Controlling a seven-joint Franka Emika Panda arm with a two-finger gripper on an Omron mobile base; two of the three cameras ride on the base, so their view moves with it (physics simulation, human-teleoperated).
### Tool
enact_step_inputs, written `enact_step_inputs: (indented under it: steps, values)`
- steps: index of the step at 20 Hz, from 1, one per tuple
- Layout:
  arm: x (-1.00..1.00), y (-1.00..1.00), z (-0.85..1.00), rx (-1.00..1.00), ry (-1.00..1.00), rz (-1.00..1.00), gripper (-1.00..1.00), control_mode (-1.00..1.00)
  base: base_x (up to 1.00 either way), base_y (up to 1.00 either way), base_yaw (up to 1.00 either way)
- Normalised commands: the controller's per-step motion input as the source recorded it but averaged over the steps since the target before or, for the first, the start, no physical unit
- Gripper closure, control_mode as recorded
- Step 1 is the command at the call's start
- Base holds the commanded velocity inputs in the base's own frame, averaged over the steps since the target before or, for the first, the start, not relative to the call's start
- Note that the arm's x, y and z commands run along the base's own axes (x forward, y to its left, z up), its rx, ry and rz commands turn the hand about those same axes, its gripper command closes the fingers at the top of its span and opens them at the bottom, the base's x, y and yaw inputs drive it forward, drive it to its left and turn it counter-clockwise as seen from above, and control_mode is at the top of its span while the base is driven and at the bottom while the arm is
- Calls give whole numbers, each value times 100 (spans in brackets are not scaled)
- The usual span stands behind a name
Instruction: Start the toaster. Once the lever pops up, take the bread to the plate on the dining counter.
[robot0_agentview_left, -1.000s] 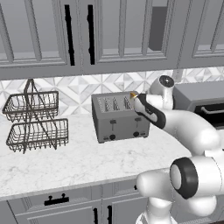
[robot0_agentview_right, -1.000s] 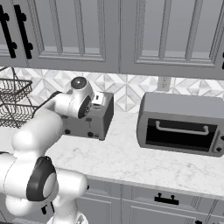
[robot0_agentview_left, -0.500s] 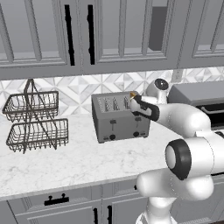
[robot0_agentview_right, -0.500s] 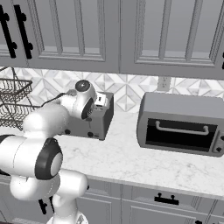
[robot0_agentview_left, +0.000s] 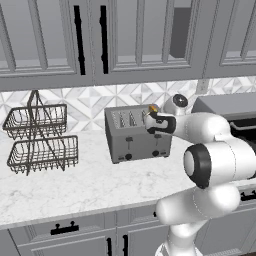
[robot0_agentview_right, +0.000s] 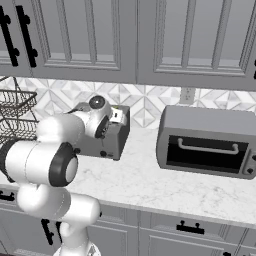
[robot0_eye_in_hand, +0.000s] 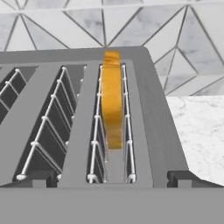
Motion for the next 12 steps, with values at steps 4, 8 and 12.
enact_step_inputs:
  steps: [4, 8, 12]
  values:
    - [30, 0, -15, 0, -1, 0, -100, -100, 0, 0, 0]
    - [29, 0, -13, 0, -1, 0, -100, -100, 0, 0, 0]
    - [29, 0, -14, 0, -1, 0, -100, -100, 0, 0, 0]
